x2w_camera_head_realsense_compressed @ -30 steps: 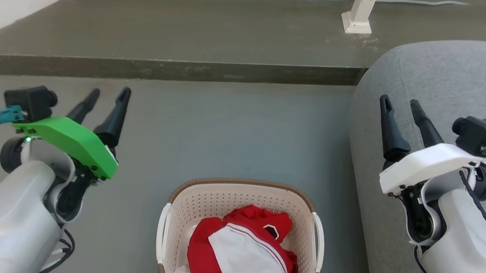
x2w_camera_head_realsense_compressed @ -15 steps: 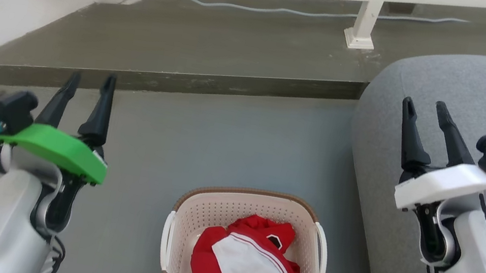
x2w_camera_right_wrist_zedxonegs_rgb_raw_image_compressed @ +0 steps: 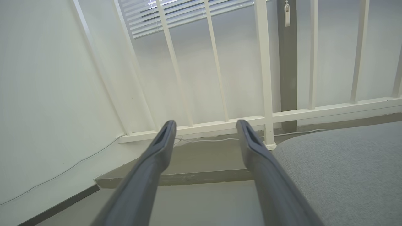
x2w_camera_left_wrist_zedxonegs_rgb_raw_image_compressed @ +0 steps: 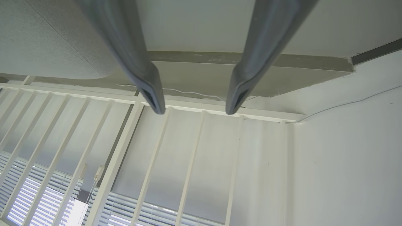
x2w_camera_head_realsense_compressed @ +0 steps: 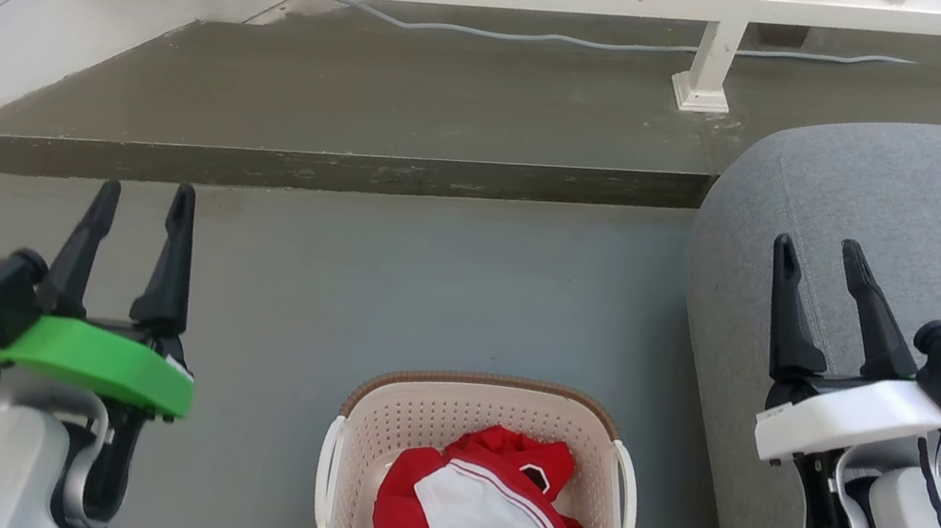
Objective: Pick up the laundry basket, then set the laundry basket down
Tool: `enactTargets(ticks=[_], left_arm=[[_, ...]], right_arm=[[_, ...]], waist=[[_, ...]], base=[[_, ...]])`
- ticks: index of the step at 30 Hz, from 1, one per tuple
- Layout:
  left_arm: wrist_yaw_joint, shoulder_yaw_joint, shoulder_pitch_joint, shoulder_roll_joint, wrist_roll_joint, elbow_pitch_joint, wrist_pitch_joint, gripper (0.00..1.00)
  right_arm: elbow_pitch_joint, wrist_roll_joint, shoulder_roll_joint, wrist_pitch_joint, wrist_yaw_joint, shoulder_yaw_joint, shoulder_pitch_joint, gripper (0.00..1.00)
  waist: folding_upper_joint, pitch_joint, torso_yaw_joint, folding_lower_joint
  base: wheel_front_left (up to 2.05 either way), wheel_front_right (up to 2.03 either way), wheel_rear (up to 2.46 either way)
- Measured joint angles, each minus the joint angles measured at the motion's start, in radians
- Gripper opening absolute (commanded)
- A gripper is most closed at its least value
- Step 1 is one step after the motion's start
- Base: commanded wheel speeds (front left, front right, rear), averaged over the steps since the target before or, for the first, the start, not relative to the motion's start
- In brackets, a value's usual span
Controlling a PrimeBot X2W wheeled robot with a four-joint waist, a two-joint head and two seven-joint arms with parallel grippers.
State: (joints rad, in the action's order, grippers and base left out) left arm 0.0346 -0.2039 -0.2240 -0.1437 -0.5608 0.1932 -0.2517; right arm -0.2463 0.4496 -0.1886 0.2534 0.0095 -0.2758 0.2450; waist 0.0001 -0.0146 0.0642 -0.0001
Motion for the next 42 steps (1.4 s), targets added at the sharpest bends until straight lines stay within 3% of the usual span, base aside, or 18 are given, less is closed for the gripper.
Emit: enactTargets(ticks=[13,30,42], left_arm=[[0.018,0.025,0.103,0.057,0.067,-0.057,0.0,1.0],[0.046,0.07,0.147,0.08,0.108,-0.09,0.0,1.0],[0.059,0.086,0.16,0.091,0.126,-0.099,0.0,1.0]], right_arm=[[0.027,-0.047,0.008,0.0,-0.002,0.036,-0.074,1.0],[0.039,-0.088,0.034,0.0,0.002,0.06,-0.096,1.0],[0.04,-0.099,0.053,0.0,0.025,0.072,-0.111,1.0]], waist=[[0.0,-0.006,-0.004,0.0],[0.0,-0.011,-0.001,0.0],[0.0,-0.012,0.007,0.0]], base=[[0.0,0.0,0.0],[0.0,0.0,0.0],[0.0,0.0,0.0]])
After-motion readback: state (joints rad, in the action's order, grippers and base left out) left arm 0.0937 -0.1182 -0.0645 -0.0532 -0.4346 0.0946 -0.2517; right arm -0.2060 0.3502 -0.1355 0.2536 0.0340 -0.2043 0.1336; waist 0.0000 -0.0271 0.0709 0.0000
